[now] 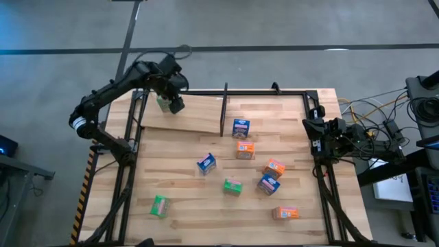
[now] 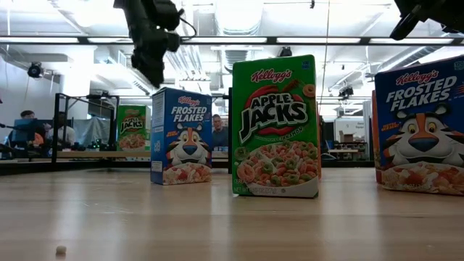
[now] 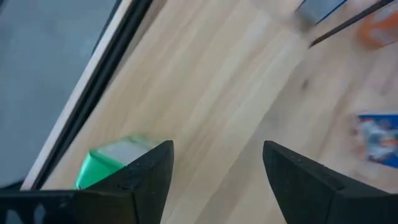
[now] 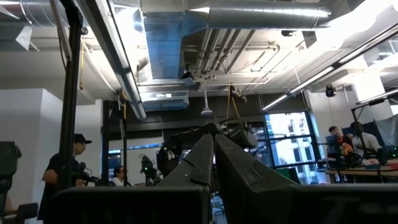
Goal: Stack cereal on shelf
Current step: Put the top left green cereal box on the shelf
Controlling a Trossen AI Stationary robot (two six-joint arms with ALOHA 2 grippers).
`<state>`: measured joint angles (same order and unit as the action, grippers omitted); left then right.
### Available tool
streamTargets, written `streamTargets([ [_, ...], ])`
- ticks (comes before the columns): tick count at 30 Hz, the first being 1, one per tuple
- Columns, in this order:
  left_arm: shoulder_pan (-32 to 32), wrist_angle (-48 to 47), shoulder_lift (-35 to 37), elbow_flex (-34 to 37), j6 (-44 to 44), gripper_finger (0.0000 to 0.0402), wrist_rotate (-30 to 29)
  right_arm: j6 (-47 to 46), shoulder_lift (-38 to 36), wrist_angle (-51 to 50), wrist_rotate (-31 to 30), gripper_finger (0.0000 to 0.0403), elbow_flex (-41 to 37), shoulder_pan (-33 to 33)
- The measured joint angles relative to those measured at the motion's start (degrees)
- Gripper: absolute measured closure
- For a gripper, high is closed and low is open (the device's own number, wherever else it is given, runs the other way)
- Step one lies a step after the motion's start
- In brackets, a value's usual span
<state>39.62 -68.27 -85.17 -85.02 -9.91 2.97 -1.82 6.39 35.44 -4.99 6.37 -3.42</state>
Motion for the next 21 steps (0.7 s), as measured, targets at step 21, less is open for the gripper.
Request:
streamTargets([
  [21, -0.1, 13.0, 0.0, 15.4, 2.0, 0.0212, -19.0, 0.0, 0.0, 0.0, -0.1, 0.0394, 0.0, 0.0],
])
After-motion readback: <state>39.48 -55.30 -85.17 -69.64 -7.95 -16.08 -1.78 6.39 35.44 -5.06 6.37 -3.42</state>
